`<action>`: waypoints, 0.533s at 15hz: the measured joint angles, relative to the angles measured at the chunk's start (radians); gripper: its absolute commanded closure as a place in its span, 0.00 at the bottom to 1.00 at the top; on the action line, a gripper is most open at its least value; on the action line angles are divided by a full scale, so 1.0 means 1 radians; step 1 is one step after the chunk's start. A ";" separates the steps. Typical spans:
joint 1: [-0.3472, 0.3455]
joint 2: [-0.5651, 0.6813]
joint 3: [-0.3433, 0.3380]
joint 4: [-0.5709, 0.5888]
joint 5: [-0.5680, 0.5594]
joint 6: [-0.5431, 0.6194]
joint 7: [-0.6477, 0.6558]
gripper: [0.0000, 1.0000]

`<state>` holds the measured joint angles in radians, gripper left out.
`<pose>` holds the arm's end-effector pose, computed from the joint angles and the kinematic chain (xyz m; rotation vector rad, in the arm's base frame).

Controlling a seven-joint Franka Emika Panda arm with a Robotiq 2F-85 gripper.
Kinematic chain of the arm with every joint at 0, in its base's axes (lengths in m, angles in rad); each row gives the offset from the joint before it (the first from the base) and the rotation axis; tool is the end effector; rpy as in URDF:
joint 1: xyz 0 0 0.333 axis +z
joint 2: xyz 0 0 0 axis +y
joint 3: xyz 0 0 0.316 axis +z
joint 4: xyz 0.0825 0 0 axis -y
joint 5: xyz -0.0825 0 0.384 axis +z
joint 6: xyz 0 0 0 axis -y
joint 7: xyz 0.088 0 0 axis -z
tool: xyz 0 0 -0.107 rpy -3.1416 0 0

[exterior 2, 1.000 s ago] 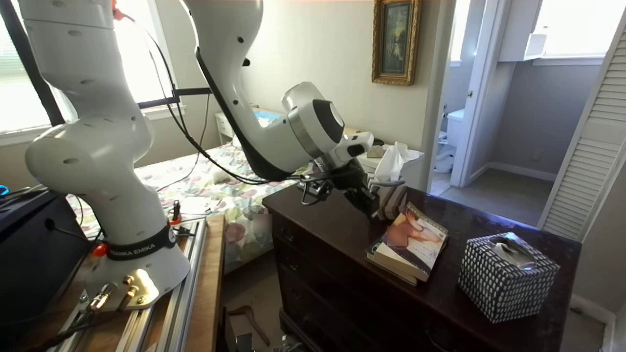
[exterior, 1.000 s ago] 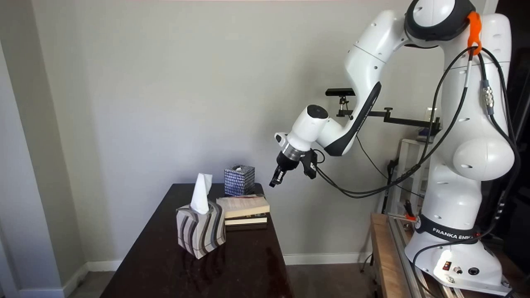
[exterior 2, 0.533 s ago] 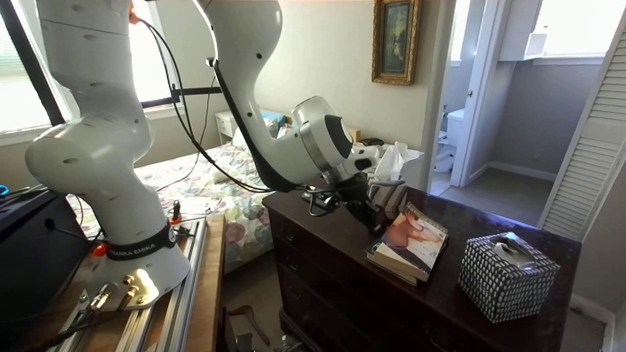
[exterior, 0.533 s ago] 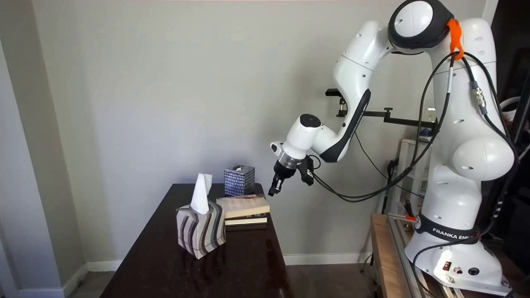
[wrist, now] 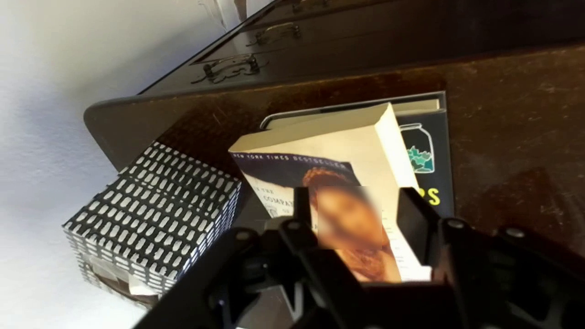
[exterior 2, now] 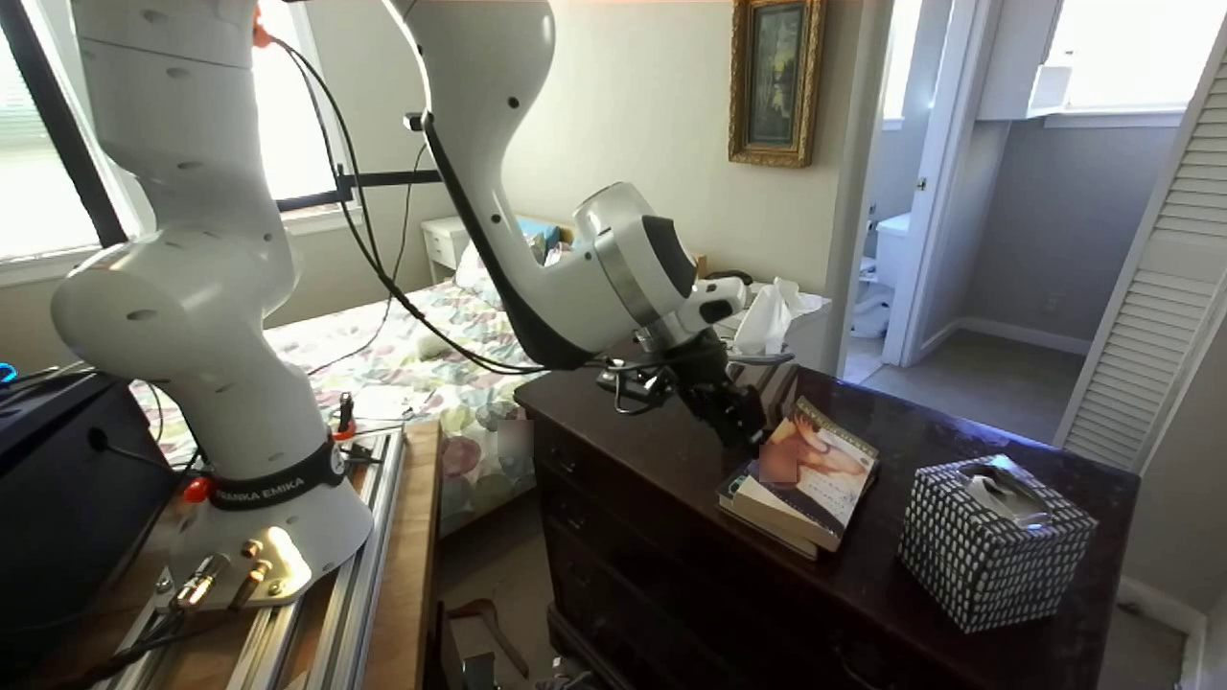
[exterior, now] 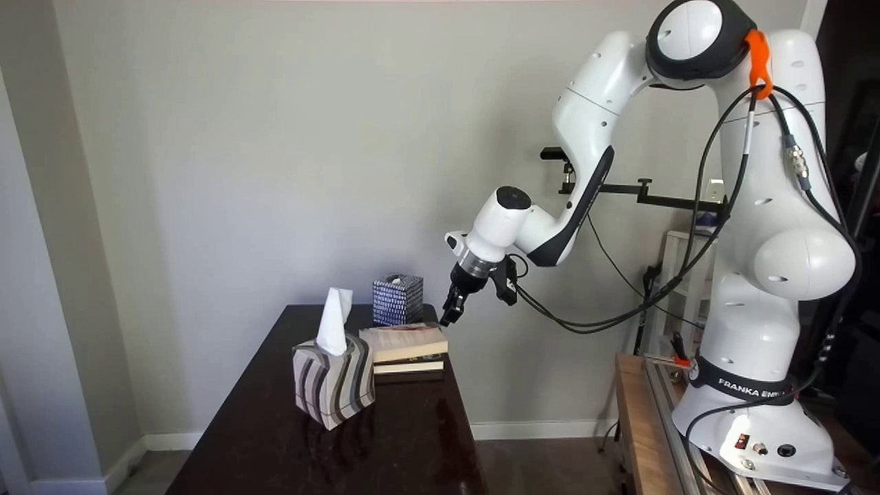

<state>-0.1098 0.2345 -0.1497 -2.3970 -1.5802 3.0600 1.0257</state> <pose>0.4722 -0.0455 0.2252 2.7432 0.3960 0.6060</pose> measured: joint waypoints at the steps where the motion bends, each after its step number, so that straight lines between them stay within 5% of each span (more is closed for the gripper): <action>1: 0.000 -0.002 -0.002 0.012 -0.015 0.000 0.010 0.07; 3: -0.003 0.000 -0.007 0.040 -0.051 0.000 0.034 0.00; 8: -0.015 0.066 -0.013 0.127 -0.133 0.000 0.097 0.00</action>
<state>-0.1250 0.3001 -0.1629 -2.2703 -1.7135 3.0599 1.1231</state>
